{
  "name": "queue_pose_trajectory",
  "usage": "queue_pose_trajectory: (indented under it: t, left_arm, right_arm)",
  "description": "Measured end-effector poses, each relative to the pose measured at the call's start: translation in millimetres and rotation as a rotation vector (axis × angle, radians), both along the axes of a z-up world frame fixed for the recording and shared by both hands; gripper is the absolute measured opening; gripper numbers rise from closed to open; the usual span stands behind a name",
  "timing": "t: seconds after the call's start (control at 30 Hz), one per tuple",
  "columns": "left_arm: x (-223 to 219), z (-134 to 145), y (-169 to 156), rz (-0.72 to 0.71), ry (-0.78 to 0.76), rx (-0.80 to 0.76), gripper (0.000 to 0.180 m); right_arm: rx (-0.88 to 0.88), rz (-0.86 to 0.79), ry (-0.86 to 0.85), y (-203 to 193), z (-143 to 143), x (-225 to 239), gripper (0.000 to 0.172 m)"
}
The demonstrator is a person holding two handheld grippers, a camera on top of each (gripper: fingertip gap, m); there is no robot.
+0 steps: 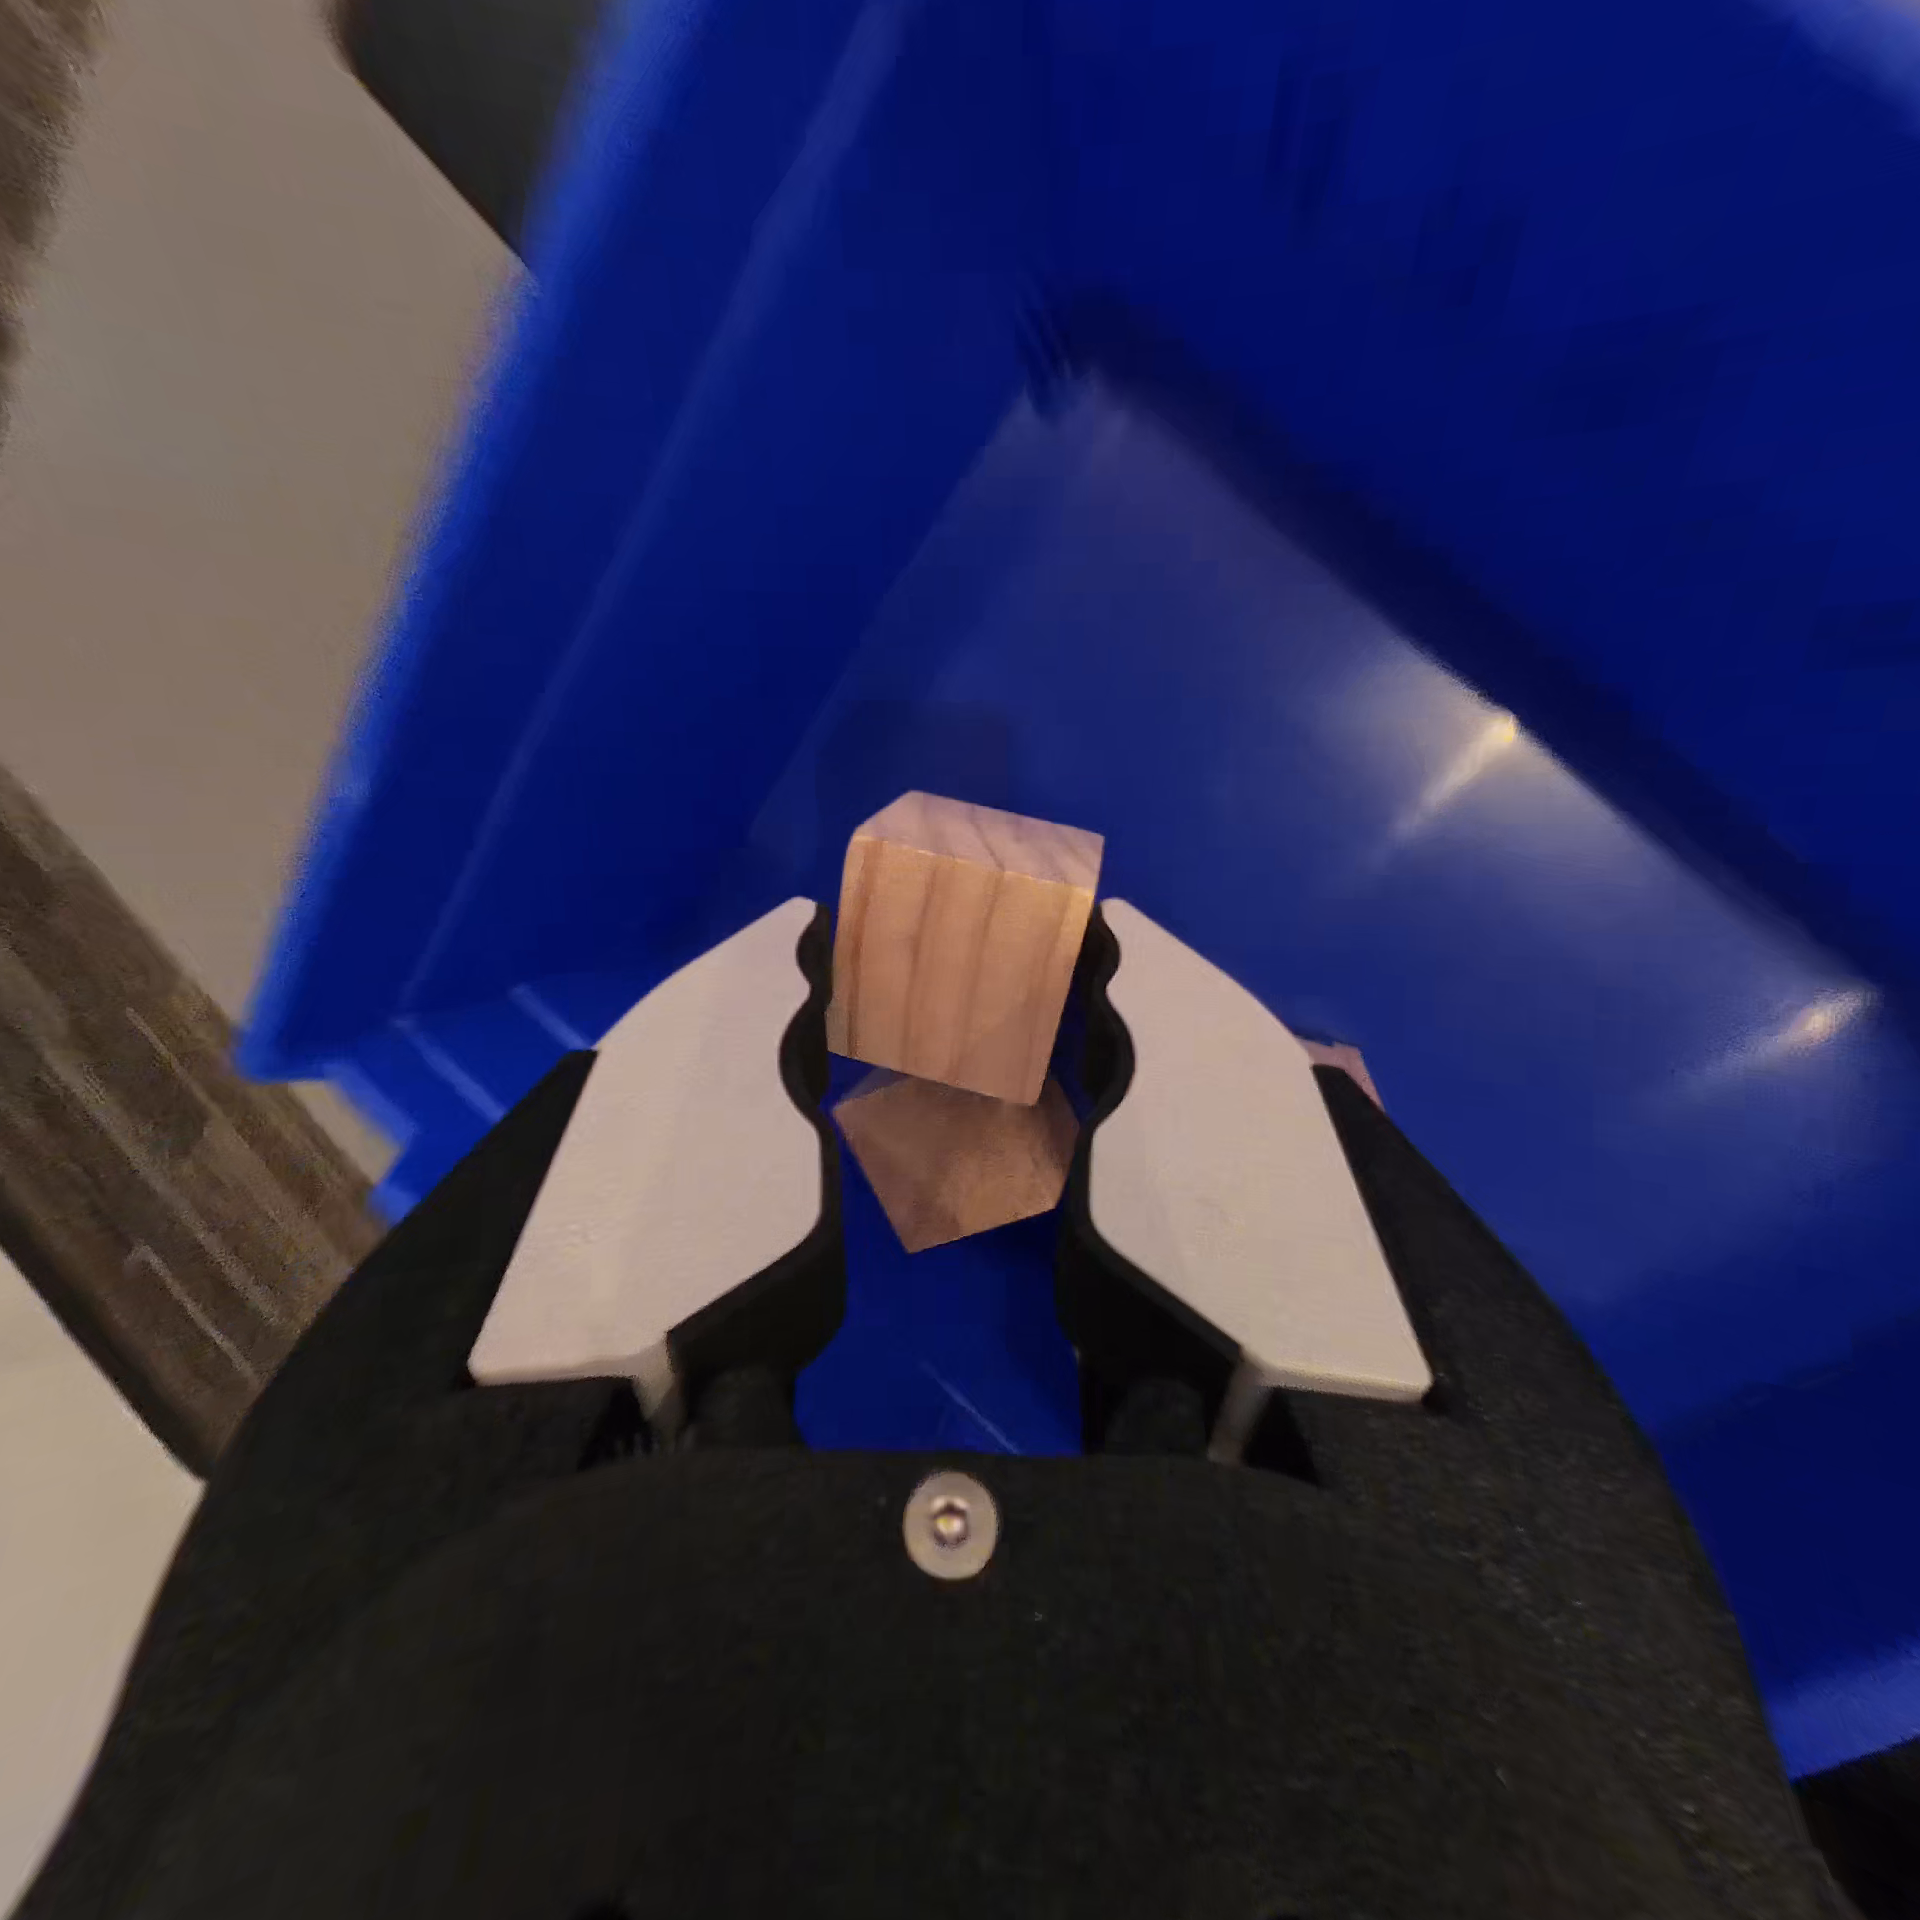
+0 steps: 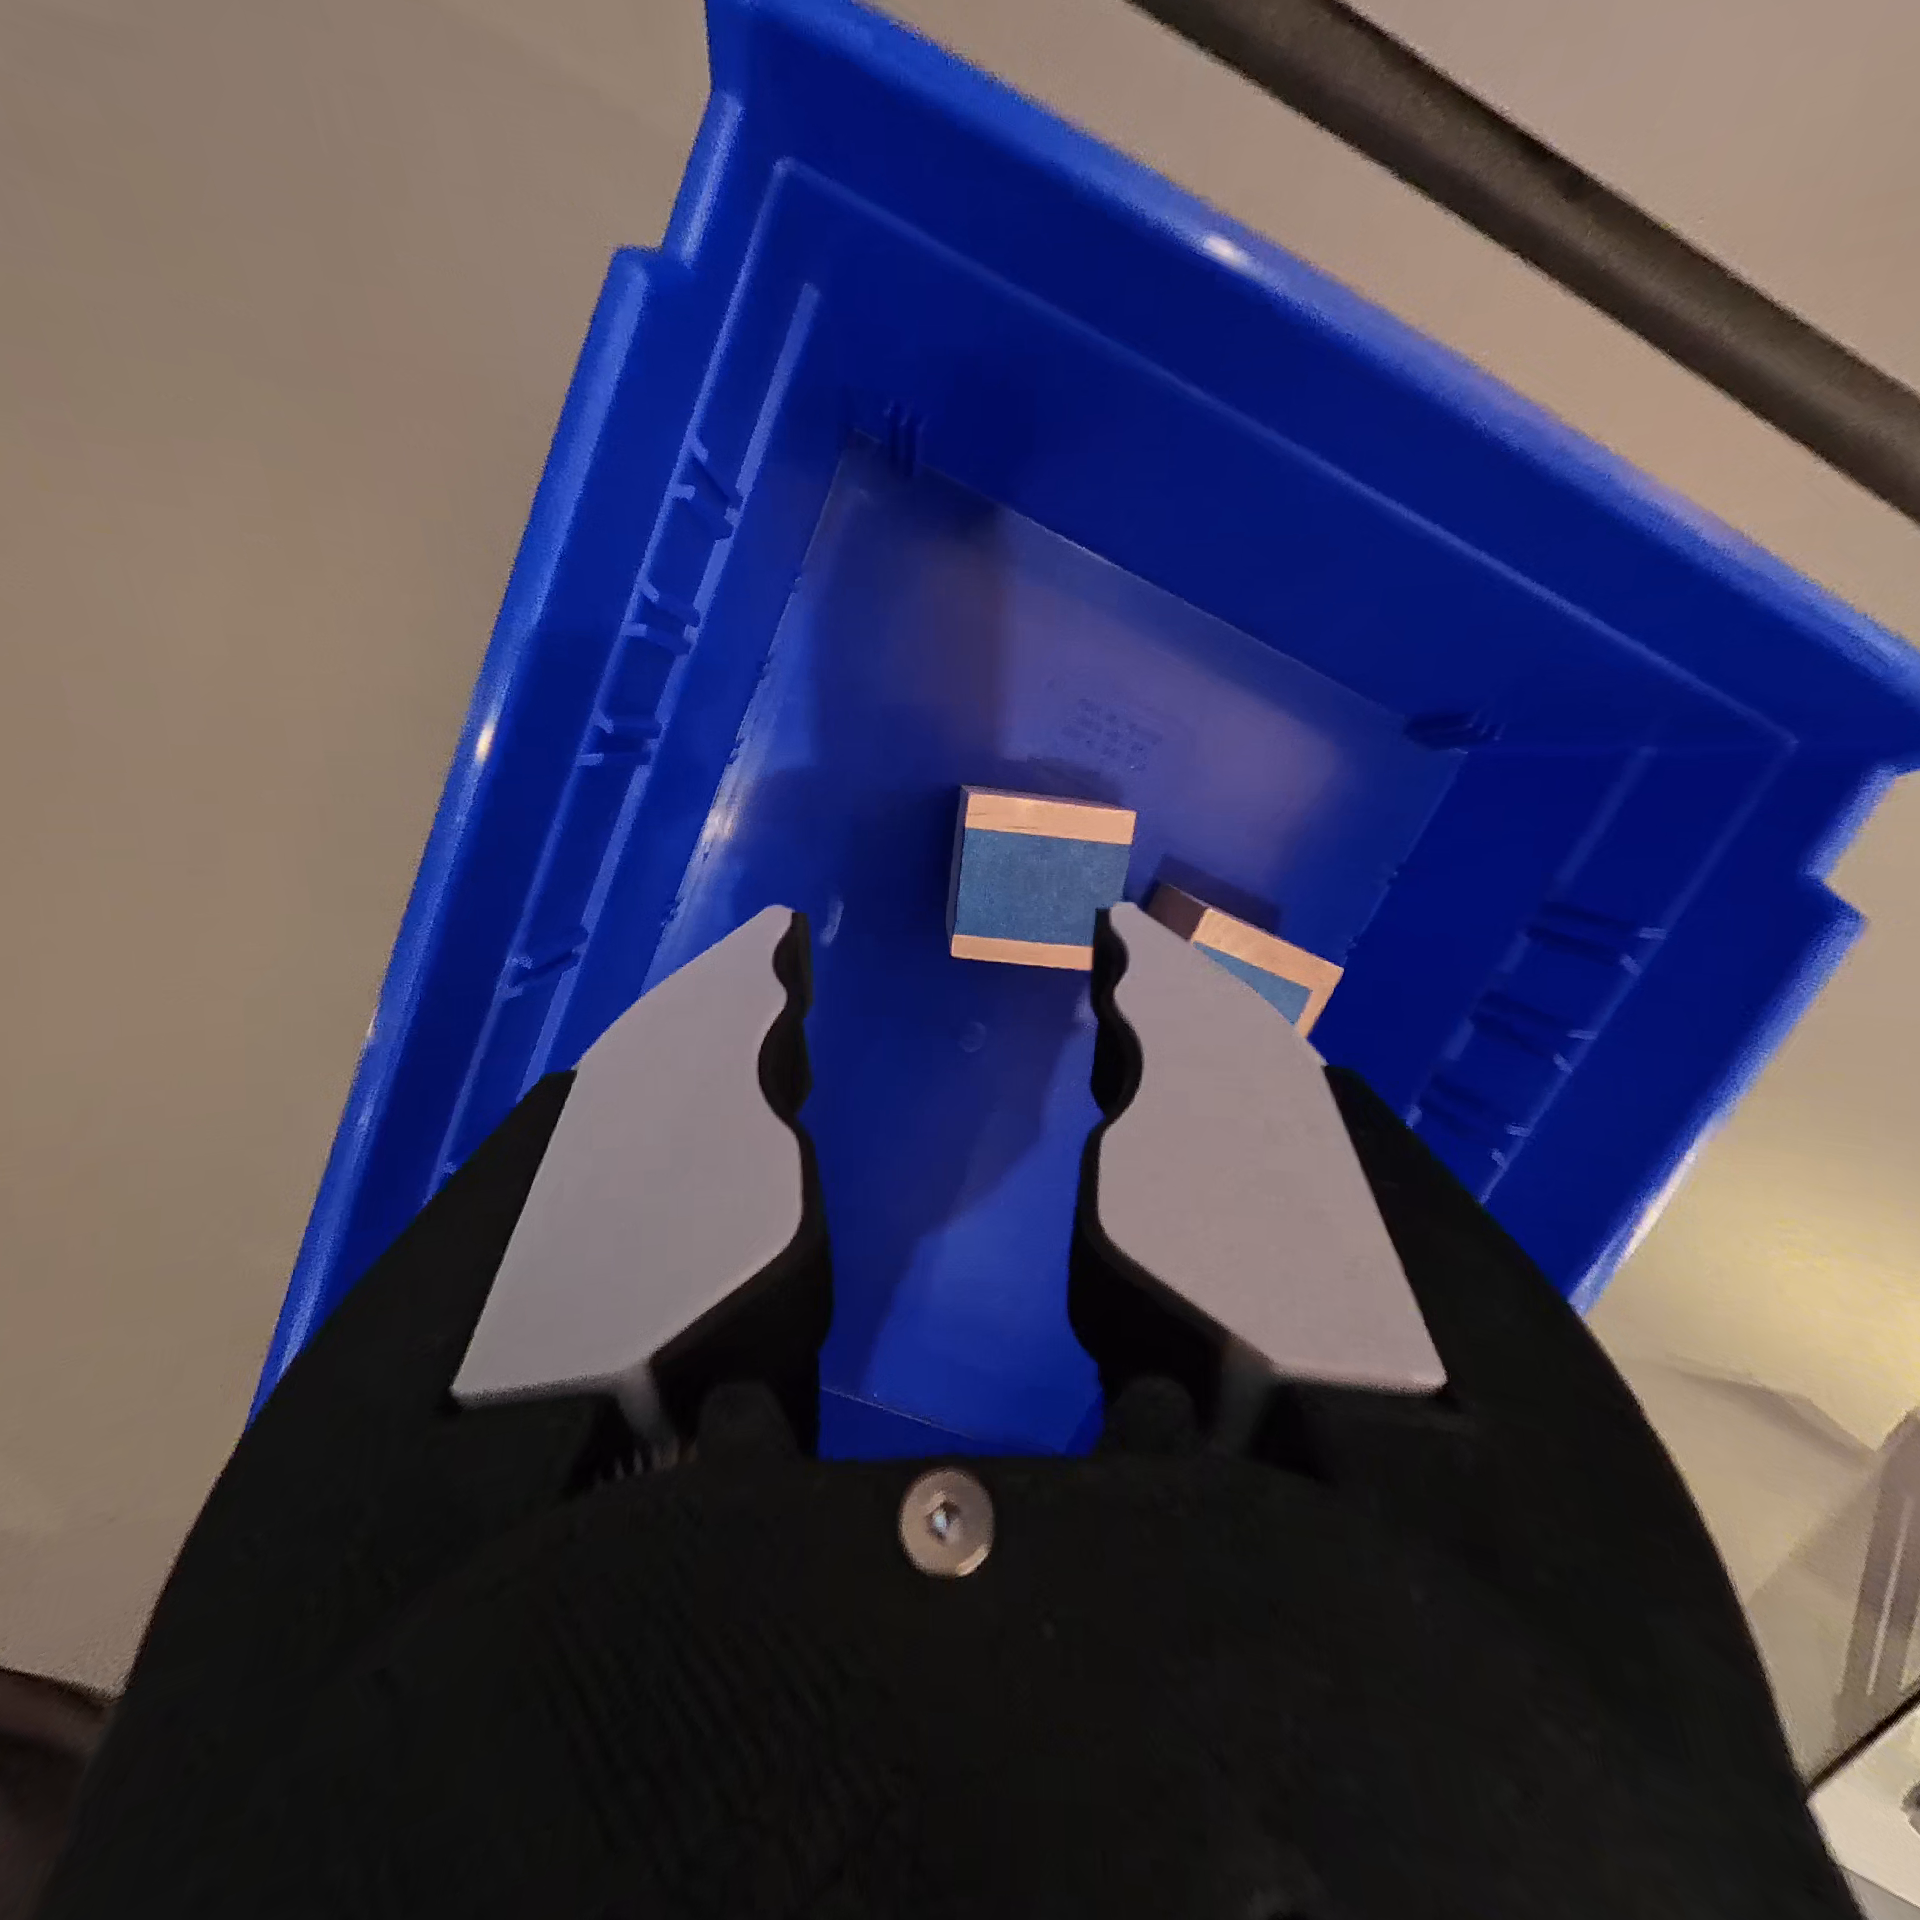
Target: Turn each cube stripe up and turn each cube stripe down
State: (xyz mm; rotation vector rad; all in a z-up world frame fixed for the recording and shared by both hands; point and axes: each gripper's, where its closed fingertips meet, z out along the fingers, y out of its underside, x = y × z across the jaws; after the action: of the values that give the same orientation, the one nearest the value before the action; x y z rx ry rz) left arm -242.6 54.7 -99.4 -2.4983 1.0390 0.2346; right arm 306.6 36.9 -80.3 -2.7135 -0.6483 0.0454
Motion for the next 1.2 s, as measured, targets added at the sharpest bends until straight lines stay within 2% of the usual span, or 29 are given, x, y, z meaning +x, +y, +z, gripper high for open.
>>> queue_pose_trajectory:
  t: [0.1, 0.2, 0.27, 0.37, 0.47, 0.57, 0.73, 0.87, 1.07, 1.2]
  left_arm:
    - [20, 60, 6, 0.015, -0.172, 0.197, 0.046]
    - [66, 124, -8, -0.048, -0.481, 0.315, 0.046]
    - [114, 167, -31, -0.173, -0.768, 0.33, 0.046]
    - [183, 208, -80, -0.404, -1.15, 0.165, 0.046]
    - [230, 210, -110, -0.521, -1.277, -0.004, 0.045]
    - [265, 204, -132, -0.597, -1.343, -0.152, 0.045]
    - [291, 194, -147, -0.632, -1.381, -0.282, 0.046]
    - [300, 190, -154, -0.649, -1.394, -0.339, 0.046]
    - [300, 194, -155, -0.663, -1.431, -0.338, 0.044]
    - [288, 197, -150, -0.658, -1.396, -0.298, 0.043]
  right_arm:
    - [0.153, -0.002, -0.043, 13, 26, 1, 0.051]
    - [0.495, 0.085, -0.06, 31, 82, -24, 0.051]
    - [0.789, 0.251, -0.021, 28, 127, -67, 0.059]
    - [1.131, 0.607, 0.076, -14, 164, -149, 0.069]
    - [1.347, 0.914, 0.106, -68, 163, -215, 0.069]
    - [1.47, 1.04, 0.146, -108, 160, -253, 0.069]
    - [1.558, 1.046, 0.165, -130, 170, -266, 0.069]
    - [1.598, 1.048, 0.16, -135, 175, -263, 0.054]
    - [1.575, 1.066, 0.157, -136, 176, -262, 0.045]
    - [1.45, 1.032, 0.202, -127, 192, -240, 0.044]
